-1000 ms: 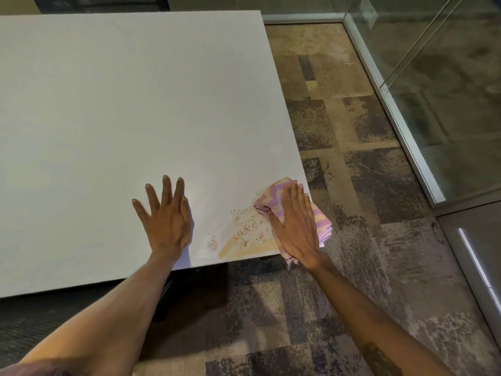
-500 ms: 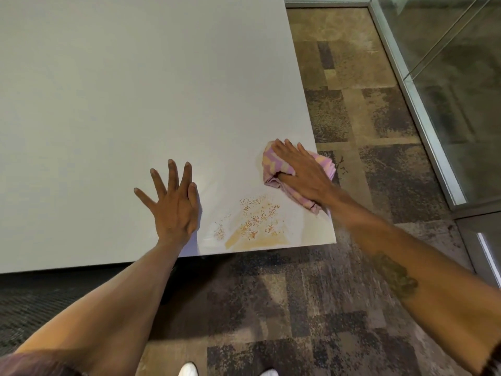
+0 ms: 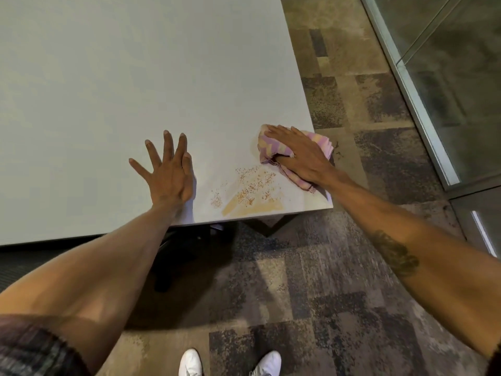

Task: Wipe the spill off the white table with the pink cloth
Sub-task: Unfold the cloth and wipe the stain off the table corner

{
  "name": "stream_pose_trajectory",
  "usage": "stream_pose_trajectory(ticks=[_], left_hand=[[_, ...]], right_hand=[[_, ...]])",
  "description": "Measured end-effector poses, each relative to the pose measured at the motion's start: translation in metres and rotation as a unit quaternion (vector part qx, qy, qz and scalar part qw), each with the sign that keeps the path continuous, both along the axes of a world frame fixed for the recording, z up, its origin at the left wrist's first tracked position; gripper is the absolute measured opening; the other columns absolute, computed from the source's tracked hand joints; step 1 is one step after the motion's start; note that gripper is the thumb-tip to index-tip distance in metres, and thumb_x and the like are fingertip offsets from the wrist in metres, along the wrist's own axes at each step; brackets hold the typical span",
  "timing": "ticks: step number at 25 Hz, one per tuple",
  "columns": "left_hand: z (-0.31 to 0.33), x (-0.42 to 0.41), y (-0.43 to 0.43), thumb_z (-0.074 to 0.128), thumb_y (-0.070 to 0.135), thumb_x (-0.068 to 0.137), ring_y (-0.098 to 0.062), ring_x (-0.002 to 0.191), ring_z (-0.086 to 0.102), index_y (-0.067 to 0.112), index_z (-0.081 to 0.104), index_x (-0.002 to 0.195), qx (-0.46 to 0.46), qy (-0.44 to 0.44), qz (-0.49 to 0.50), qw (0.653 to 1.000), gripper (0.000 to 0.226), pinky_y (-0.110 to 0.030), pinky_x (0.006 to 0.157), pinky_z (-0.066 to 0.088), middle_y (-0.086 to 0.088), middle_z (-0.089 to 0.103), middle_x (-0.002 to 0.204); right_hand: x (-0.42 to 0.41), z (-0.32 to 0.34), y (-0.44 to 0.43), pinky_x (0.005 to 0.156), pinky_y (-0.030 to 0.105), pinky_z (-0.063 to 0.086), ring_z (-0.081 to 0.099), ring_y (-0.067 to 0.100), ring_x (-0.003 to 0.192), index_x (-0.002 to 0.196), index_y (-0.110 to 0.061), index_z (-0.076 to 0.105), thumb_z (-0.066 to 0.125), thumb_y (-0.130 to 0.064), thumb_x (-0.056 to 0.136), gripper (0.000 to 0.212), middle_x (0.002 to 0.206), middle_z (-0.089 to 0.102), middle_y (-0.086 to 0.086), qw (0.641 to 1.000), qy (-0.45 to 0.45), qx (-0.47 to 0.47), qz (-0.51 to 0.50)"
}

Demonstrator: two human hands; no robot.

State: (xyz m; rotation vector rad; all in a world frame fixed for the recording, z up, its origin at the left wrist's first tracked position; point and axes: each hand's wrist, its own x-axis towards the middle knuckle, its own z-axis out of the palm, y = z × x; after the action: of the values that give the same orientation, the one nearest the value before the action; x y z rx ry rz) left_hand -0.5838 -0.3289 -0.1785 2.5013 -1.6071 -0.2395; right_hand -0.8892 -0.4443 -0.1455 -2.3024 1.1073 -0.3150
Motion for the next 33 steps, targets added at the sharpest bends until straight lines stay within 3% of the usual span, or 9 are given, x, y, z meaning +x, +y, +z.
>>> stream_pose_trajectory(ticks=[5, 9, 11, 16, 21, 24, 26, 30, 33], left_hand=[[0.004, 0.008, 0.000, 0.009, 0.044, 0.107, -0.038, 0.157, -0.007, 0.039, 0.007, 0.161, 0.040, 0.046, -0.029, 0.998, 0.055, -0.079, 0.111, -0.005, 0.007, -0.001, 0.171], [0.016, 0.048, 0.008, 0.006, 0.051, 0.101, -0.033, 0.158, -0.002, 0.036, 0.002, 0.162, 0.084, 0.086, -0.178, 0.977, 0.063, -0.067, 0.120, -0.001, 0.007, -0.003, 0.171], [0.016, 0.064, 0.015, 0.004, 0.054, 0.099, -0.027, 0.159, -0.001, 0.037, 0.001, 0.161, 0.081, 0.061, -0.206, 0.973, 0.064, -0.063, 0.123, -0.001, 0.009, -0.004, 0.171], [0.005, 0.063, 0.028, -0.002, 0.053, 0.104, -0.019, 0.159, -0.006, 0.044, -0.004, 0.160, 0.034, 0.023, -0.204, 0.978, 0.057, -0.057, 0.124, -0.002, 0.016, -0.006, 0.170], [-0.002, 0.062, 0.028, 0.004, 0.046, 0.108, -0.022, 0.159, -0.006, 0.037, 0.001, 0.162, 0.001, -0.016, -0.199, 0.980, 0.055, -0.055, 0.126, -0.002, 0.012, -0.004, 0.171], [0.000, 0.063, 0.029, 0.008, 0.044, 0.110, -0.022, 0.159, -0.006, 0.036, 0.003, 0.162, -0.007, -0.013, -0.193, 0.981, 0.054, -0.055, 0.126, -0.003, 0.012, -0.003, 0.171], [0.000, 0.063, 0.028, 0.009, 0.043, 0.110, -0.021, 0.159, -0.007, 0.036, 0.003, 0.162, -0.008, -0.010, -0.192, 0.981, 0.053, -0.055, 0.126, -0.004, 0.012, -0.003, 0.171], [0.004, 0.063, 0.029, 0.009, 0.043, 0.110, -0.021, 0.159, -0.006, 0.037, 0.005, 0.162, -0.006, 0.006, -0.191, 0.981, 0.053, -0.055, 0.126, -0.003, 0.013, 0.000, 0.171], [0.006, 0.063, 0.028, 0.009, 0.042, 0.109, -0.022, 0.159, -0.002, 0.035, 0.008, 0.162, -0.013, 0.005, -0.197, 0.980, 0.053, -0.056, 0.125, -0.001, 0.011, 0.005, 0.171]], right_hand=[[0.017, -0.005, 0.077, 0.128, 0.034, 0.005, 0.019, 0.014, 0.154, 0.158, -0.019, 0.030, 0.050, -0.037, 0.102, 0.062, 0.166, 0.025, -0.002, 0.976, 0.011, -0.009, -0.215], [0.072, -0.006, 0.119, 0.128, 0.037, 0.002, 0.010, 0.019, 0.156, 0.160, -0.010, 0.018, 0.038, -0.048, 0.104, 0.070, 0.168, 0.015, 0.006, 0.898, 0.013, 0.025, -0.439], [0.084, -0.006, 0.118, 0.128, 0.040, 0.001, 0.007, 0.021, 0.157, 0.160, -0.008, 0.015, 0.033, -0.049, 0.105, 0.071, 0.168, 0.012, 0.009, 0.874, 0.018, 0.040, -0.485], [0.076, -0.011, 0.065, 0.127, 0.038, -0.003, 0.003, 0.021, 0.157, 0.161, -0.009, 0.011, 0.033, -0.046, 0.105, 0.070, 0.169, 0.008, 0.007, 0.921, 0.065, 0.016, -0.384], [0.067, -0.007, 0.003, 0.127, 0.043, 0.006, 0.017, 0.026, 0.155, 0.156, -0.013, 0.030, 0.034, -0.055, 0.097, 0.073, 0.165, 0.027, 0.007, 0.966, 0.038, -0.007, -0.256], [0.062, -0.002, -0.013, 0.127, 0.038, 0.006, 0.019, 0.020, 0.155, 0.156, -0.020, 0.033, 0.042, -0.055, 0.097, 0.069, 0.164, 0.031, -0.002, 0.982, 0.027, 0.010, -0.187], [0.058, 0.004, -0.014, 0.126, 0.038, 0.011, 0.025, 0.017, 0.153, 0.152, -0.028, 0.040, 0.044, -0.056, 0.092, 0.066, 0.159, 0.039, -0.006, 0.990, 0.014, 0.025, -0.138], [0.046, 0.009, 0.015, 0.126, 0.034, 0.013, 0.025, 0.005, 0.151, 0.153, -0.036, 0.037, 0.051, -0.054, 0.094, 0.063, 0.160, 0.037, -0.011, 0.998, 0.018, 0.060, -0.031], [0.042, 0.003, 0.049, 0.126, 0.036, 0.016, 0.026, 0.004, 0.150, 0.153, -0.036, 0.038, 0.054, -0.052, 0.095, 0.063, 0.161, 0.036, -0.012, 0.998, 0.016, 0.045, -0.045]])
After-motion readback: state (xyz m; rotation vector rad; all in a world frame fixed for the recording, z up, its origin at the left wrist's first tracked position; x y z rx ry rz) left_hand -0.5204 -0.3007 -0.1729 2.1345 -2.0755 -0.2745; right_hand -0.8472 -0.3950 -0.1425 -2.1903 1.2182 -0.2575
